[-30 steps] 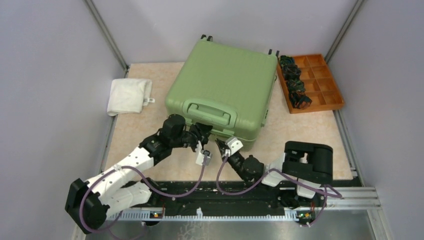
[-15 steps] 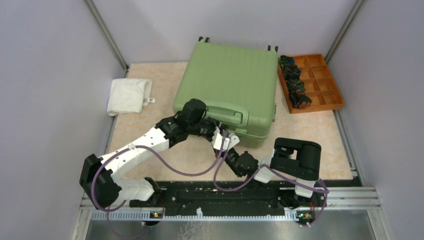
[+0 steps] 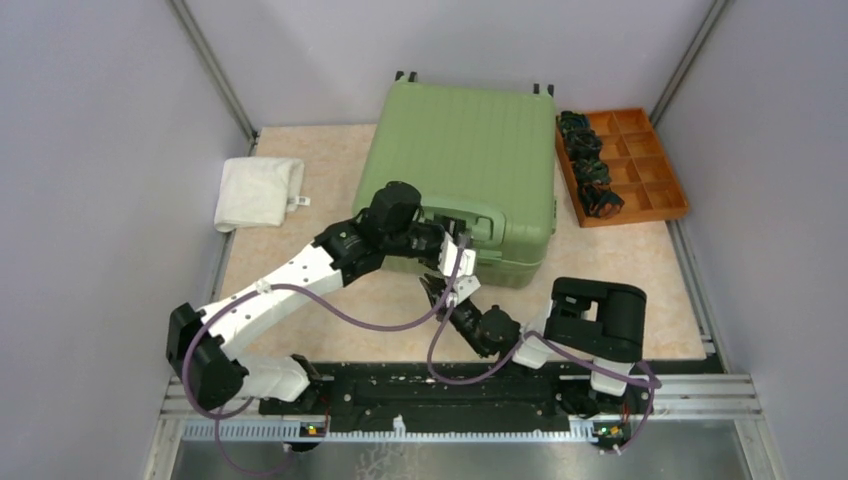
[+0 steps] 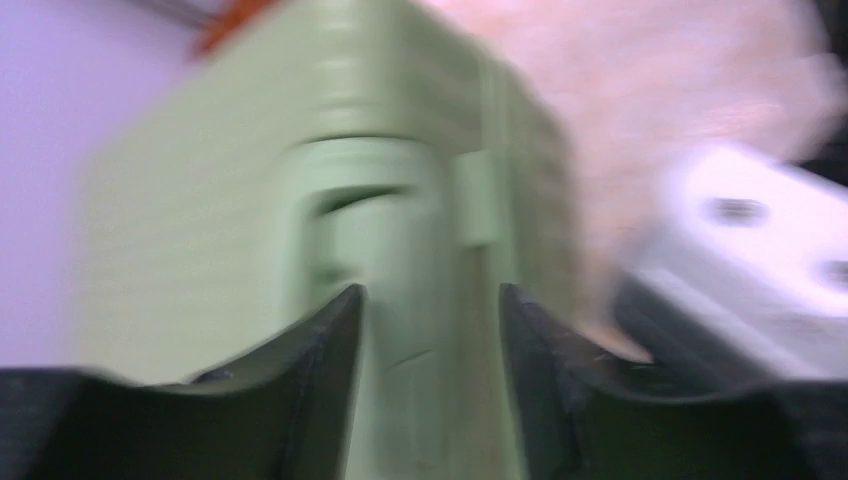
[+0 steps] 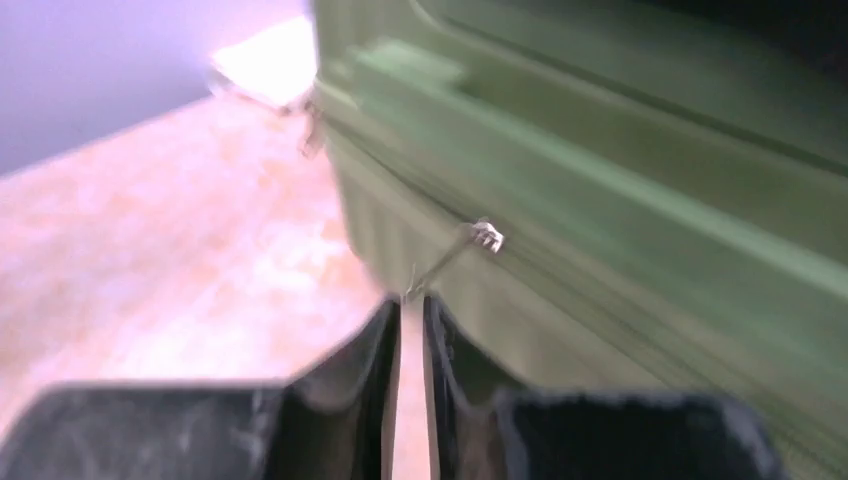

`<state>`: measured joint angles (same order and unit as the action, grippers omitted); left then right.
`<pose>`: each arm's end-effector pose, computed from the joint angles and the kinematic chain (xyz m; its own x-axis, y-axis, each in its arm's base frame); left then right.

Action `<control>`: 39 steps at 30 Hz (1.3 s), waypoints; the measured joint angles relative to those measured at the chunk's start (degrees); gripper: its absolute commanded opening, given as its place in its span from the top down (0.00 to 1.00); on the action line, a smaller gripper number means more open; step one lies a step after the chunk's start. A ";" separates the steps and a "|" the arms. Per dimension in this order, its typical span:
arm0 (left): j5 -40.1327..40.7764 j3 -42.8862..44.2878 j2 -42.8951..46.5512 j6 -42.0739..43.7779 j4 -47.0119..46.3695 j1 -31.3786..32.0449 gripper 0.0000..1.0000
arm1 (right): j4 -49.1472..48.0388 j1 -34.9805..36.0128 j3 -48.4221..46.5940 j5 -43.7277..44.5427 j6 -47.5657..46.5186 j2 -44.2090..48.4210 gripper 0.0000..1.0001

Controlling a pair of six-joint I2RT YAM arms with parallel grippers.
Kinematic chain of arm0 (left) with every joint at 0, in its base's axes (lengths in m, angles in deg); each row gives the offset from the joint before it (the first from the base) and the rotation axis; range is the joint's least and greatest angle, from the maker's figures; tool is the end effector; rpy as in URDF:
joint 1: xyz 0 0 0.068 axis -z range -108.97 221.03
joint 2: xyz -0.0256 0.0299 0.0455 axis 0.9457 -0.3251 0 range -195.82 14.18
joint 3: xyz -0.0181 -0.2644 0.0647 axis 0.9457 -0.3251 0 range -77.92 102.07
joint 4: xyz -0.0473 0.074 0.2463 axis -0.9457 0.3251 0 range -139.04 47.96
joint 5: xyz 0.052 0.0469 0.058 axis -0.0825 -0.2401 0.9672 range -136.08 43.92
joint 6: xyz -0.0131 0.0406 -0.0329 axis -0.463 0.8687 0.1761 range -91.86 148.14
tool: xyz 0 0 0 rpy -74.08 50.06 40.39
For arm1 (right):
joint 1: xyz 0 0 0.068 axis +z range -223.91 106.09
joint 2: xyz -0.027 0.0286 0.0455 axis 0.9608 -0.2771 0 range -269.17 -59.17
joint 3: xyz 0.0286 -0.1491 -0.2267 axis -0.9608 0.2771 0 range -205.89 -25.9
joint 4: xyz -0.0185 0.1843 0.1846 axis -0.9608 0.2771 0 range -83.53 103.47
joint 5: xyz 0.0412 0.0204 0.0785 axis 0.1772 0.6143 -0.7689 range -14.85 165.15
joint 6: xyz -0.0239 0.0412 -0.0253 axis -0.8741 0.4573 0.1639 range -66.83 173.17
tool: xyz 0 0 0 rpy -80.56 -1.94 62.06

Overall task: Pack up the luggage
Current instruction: Zip the luggage at the center of the board.

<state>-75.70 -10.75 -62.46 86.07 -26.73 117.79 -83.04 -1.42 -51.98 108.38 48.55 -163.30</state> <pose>0.1925 -0.2304 0.3340 0.5891 0.4489 -0.6719 0.7947 -0.1715 0.5822 0.1076 0.2761 0.1629 0.1109 0.1273 -0.9856 -0.6292 0.7767 0.0295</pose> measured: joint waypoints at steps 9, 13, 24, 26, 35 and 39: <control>4.59 0.57 11.50 -7.87 -7.52 -7.76 0.03 | 2.25 2.89 12.50 -0.04 3.82 9.51 0.50; 2.19 2.51 12.81 -14.23 -7.08 -17.68 0.06 | 3.98 2.89 19.52 7.26 9.55 23.78 0.57; 5.75 -0.94 11.50 -28.87 -8.83 -39.41 0.24 | 73.31 -15.82 -2.12 20.81 40.44 63.76 1.00; 7.48 -3.30 11.17 -29.79 -9.55 -41.11 0.25 | 81.77 -21.90 -6.51 21.49 42.45 64.72 1.00; 9.92 -8.35 2.34 -32.02 -17.14 -46.23 0.26 | 96.10 -57.13 -19.78 -3.41 46.88 43.10 1.00; 6.40 -10.91 -0.61 -30.77 -20.28 -46.34 0.29 | 98.60 -63.43 -29.99 -14.12 46.34 27.52 1.00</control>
<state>-69.30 -21.65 -63.07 55.30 -47.02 71.46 15.55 -64.85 -81.97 94.26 94.89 -135.79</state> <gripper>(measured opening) 0.729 0.004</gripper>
